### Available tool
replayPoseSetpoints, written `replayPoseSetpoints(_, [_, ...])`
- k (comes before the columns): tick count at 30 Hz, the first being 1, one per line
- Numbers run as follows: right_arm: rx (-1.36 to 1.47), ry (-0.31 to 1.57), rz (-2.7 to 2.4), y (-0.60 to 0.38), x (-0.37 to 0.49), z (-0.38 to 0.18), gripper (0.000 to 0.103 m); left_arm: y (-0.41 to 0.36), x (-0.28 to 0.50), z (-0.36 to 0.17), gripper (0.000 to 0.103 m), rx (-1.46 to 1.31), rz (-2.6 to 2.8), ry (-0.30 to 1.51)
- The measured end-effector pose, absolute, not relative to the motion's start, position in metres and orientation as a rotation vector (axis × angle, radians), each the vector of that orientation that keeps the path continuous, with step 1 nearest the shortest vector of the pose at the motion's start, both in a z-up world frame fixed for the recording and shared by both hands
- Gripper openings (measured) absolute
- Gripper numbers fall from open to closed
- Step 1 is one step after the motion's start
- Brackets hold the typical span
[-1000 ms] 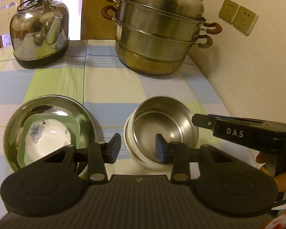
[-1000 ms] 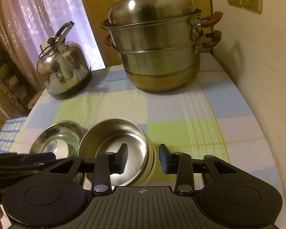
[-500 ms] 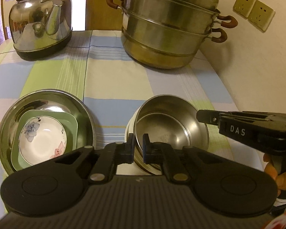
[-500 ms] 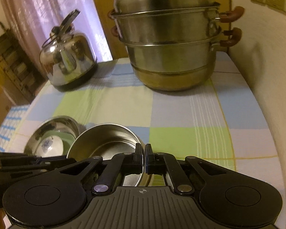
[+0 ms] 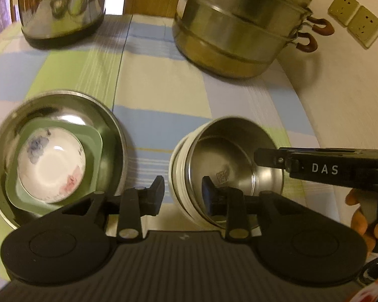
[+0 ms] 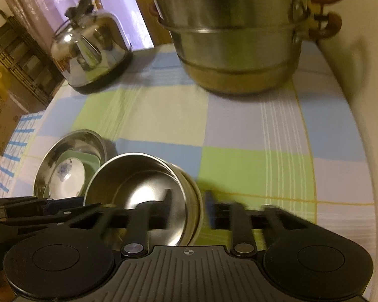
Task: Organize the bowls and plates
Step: 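Lift the bowl stack and carry it over the steel basin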
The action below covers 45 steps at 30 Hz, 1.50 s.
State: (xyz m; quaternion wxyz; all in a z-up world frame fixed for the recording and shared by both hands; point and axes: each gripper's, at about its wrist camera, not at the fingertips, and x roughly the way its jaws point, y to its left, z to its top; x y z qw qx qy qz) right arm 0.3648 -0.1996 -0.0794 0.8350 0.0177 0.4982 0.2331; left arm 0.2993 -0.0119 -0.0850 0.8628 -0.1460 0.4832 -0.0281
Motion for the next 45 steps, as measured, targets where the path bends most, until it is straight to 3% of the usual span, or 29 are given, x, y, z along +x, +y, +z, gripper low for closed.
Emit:
replayPoseSetpoints(7, [0.131,1.119,0.475,-0.207,0.372,-0.099,0.042,-0.01,0.302,-0.102,0.029,-0.37,-0.056,1.035])
replayPoseSetpoints(9, [0.144,1.118,0.469,-0.209,0.372,-0.1,0.036,-0.01,0.302,-0.102,0.029,-0.368,-0.057,1.032])
replayPoseSetpoints(11, [0.157,1.128,0.471,-0.21,0.373,-0.102,0.023,-0.01,0.303,-0.103,0.027,-0.374,-0.063,1.037])
replayPoseSetpoints(12, [0.155,1.127,0.471,-0.21,0.373,-0.102,0.022,-0.009,0.303,-0.103,0.025,-0.375,-0.063,1.038])
replayPoseSetpoints(45, [-0.153,1.203,0.64,-0.125,0.291,-0.102,0.019,0.04,0.218,-0.102,0.024,-0.425,0.079,1.071])
